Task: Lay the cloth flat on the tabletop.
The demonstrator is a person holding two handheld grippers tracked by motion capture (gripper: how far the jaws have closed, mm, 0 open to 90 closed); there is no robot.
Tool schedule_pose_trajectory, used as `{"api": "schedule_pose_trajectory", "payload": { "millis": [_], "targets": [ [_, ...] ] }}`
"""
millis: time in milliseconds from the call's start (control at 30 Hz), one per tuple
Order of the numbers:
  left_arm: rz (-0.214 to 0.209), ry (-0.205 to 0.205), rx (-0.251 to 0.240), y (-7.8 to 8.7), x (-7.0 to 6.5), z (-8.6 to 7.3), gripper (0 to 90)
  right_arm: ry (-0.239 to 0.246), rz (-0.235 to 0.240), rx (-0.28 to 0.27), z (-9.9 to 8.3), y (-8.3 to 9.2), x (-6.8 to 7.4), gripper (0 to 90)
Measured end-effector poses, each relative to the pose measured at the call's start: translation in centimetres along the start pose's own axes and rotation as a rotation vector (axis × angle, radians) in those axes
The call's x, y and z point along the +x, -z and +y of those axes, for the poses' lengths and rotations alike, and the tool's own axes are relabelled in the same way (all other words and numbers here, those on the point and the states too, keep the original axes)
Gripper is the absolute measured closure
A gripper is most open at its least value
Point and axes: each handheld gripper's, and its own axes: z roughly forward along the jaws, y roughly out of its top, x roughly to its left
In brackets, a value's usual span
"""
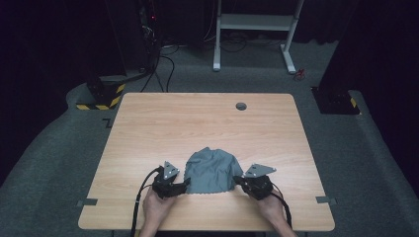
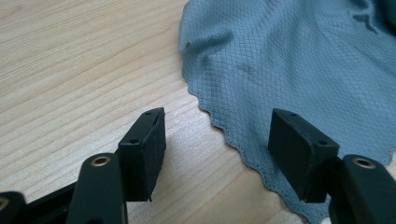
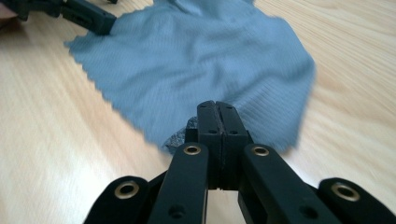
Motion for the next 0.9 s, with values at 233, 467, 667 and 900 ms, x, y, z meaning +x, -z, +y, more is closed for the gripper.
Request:
{"api": "schedule_pose_trajectory", "payload": {
  "millis": [233,467,667,900],
  "targets": [
    [-0.01,0.001,-0.001,0.0,0.0,0.0,37.6,-0.07,-0.053,0.021,-3.5,2.2,-1.4,90.0],
    [-0.037,-0.025,-0.01,1.2,-0.9,-0.2,45.5,-0.076,-0.071,0.002,-3.6,2.5,-1.8,82.6],
    [-0.051,-0.11,0.028,1.5,-2.1,-0.4,58.3,-0.055,-0.05,-0.037,-2.6,2.4,-0.9,76.8],
    [-0.101,-0.139,0.045,1.5,-2.5,-0.2,80.2,-0.035,-0.062,0.054,-3.9,1.4,-0.9,89.4]
  ]
}}
